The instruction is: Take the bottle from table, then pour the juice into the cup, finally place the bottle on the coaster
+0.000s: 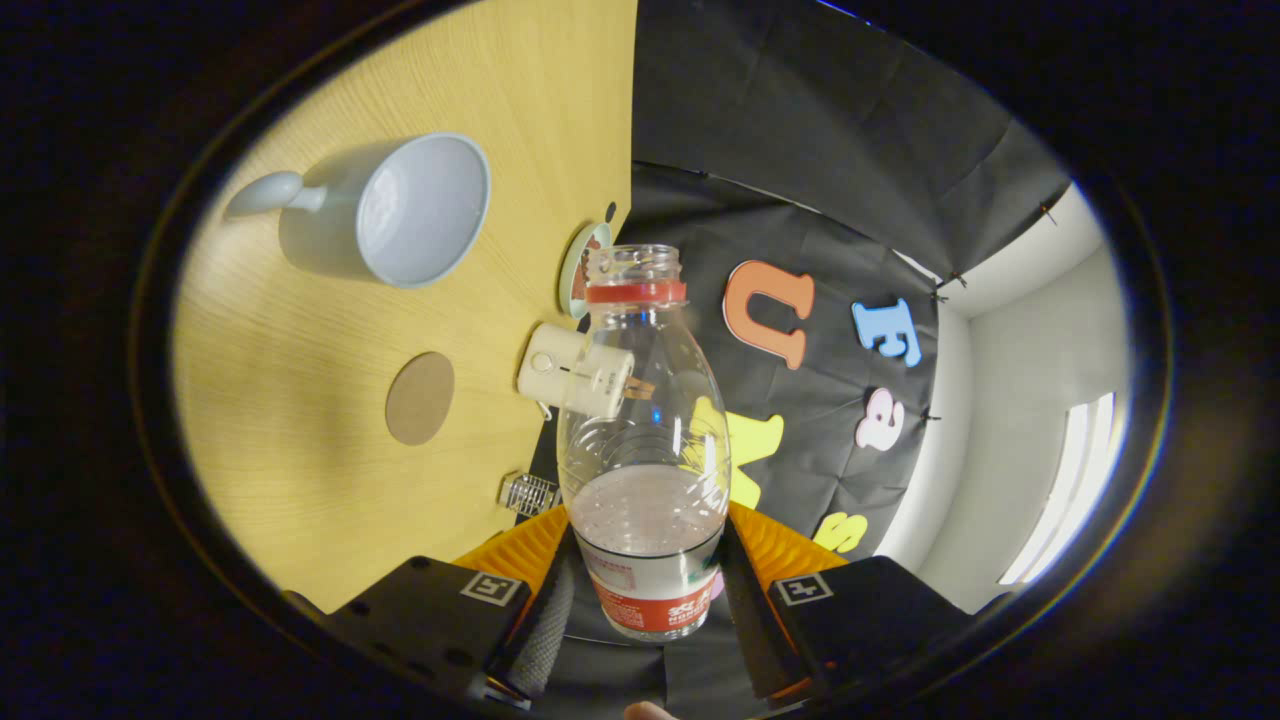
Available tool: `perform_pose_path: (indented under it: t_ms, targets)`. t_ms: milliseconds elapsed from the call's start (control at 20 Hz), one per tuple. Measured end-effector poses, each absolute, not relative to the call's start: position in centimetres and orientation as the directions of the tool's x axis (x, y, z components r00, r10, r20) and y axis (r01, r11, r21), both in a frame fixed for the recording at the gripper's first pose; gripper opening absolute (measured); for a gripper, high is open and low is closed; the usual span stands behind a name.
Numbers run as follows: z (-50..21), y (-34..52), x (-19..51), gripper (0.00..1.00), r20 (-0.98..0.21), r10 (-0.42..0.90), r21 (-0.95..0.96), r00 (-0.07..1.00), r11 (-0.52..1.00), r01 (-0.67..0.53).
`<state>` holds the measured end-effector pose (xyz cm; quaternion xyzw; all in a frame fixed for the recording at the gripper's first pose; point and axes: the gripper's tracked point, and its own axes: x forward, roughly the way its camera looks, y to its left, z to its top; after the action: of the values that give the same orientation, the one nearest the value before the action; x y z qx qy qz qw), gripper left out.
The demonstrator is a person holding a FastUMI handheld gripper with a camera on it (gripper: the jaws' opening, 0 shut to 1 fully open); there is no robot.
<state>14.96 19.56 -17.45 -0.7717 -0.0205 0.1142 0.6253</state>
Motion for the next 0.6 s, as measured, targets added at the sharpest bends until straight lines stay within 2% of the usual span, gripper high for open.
perform_pose_path:
  t_ms: [350,600]
  targets:
    - [-20.1,18.3,13.7,0.78,-0.316,0.134,-0.944,0.939,0.053,-0.325]
    - [-18.3,18.1,13.0,0.78,-0.307,0.162,-0.910,0.938,0.237,-0.340]
